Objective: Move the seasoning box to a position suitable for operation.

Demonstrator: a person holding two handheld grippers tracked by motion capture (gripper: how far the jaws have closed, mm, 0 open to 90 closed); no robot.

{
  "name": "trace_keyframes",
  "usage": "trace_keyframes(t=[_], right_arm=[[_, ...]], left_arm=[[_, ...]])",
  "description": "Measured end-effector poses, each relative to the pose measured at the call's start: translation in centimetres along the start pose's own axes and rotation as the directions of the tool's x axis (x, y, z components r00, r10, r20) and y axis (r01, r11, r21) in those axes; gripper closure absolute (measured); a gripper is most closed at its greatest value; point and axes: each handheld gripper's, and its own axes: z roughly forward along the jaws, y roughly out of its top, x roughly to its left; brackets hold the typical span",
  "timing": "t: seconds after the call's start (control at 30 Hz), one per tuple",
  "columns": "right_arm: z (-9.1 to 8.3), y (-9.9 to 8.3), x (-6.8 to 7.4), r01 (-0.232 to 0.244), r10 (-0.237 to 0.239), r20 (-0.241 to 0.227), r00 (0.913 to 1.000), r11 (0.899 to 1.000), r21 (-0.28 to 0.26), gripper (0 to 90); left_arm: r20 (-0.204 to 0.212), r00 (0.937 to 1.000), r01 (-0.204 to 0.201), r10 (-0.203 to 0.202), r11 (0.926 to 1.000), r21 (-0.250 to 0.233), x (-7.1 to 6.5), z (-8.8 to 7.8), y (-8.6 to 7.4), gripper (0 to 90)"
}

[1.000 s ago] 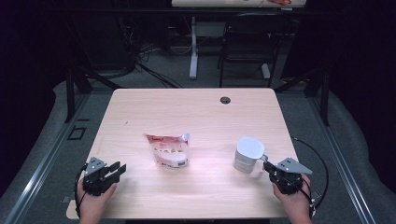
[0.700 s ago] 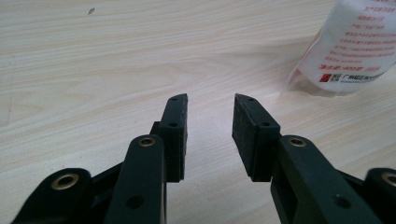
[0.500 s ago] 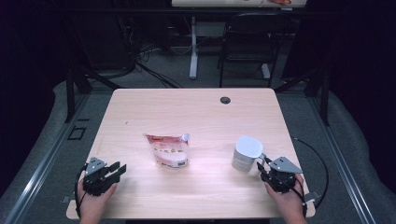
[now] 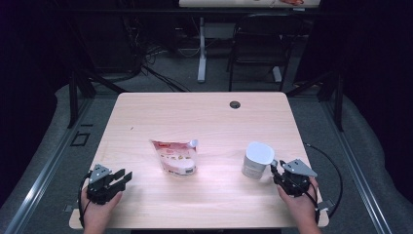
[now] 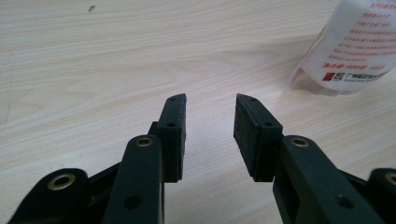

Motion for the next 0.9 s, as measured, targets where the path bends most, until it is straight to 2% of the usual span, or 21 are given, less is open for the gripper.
trace_keyframes(t=[0.13,0.47,0.73,0.9], right_arm=[[0.2,0.2,0.3,0.020,-0.020,-0.009,0.9997,1.000,0.002,69.9],[-0.1,0.2,0.1,0.017,-0.016,-0.035,0.9993,1.000,0.015,70.6],[-0.7,0.2,0.6,0.049,-0.048,-0.079,0.9957,0.999,0.013,70.7],[-1.1,0.1,1.2,0.081,-0.080,-0.131,0.9881,0.997,0.005,70.6]], left_arm=[[0.000,1.0000,0.000,0.000,1.0000,0.000,0.0,0.0,0.0,64.2],[-0.003,1.0000,0.000,0.000,1.0000,-0.009,0.0,-0.1,0.0,64.2],[-0.001,1.0000,-0.006,0.006,0.9999,-0.009,0.0,-0.1,0.0,64.2],[0.000,1.0000,-0.006,0.006,0.9999,-0.010,0.0,-0.2,0.0,64.2]])
